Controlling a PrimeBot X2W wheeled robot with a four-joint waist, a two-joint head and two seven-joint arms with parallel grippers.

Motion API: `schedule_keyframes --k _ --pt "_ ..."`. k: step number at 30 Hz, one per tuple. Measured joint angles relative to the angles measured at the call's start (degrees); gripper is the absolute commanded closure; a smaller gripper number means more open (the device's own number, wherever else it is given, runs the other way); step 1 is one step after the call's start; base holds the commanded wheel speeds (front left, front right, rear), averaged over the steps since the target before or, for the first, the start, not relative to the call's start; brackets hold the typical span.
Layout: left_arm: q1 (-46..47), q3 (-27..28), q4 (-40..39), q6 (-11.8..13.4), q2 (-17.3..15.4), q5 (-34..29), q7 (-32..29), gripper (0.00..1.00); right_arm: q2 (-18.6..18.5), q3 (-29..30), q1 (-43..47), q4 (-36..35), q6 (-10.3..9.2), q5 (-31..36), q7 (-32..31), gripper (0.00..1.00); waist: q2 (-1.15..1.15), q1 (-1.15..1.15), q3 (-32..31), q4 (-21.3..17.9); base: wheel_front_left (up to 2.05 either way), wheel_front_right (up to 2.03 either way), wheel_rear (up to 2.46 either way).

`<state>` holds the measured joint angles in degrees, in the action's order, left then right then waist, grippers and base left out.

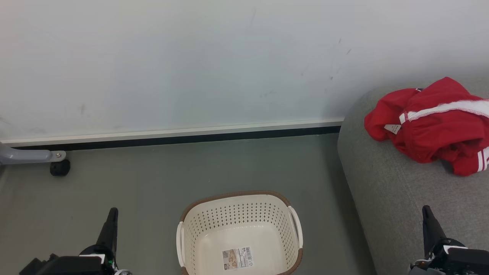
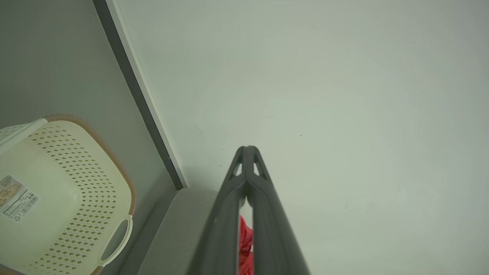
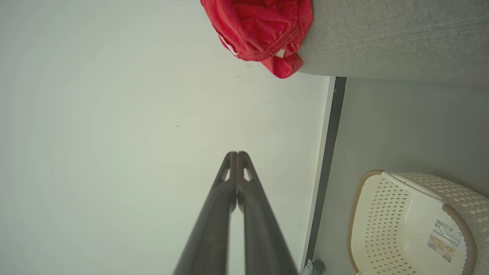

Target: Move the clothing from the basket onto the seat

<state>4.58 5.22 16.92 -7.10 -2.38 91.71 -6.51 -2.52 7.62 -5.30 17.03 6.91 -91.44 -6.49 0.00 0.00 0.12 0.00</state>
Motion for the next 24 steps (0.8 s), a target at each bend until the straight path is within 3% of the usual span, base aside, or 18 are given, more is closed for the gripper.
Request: schedule_keyframes --k 24 --pt "0.00 0.00 -0.01 0.00 0.00 0.00 0.00 1.00 0.00 0.00 0.00 -0.01 0.00 0.00 0.00 1.00 0.00 0.00 0.00 0.00 0.00 0.00 0.00"
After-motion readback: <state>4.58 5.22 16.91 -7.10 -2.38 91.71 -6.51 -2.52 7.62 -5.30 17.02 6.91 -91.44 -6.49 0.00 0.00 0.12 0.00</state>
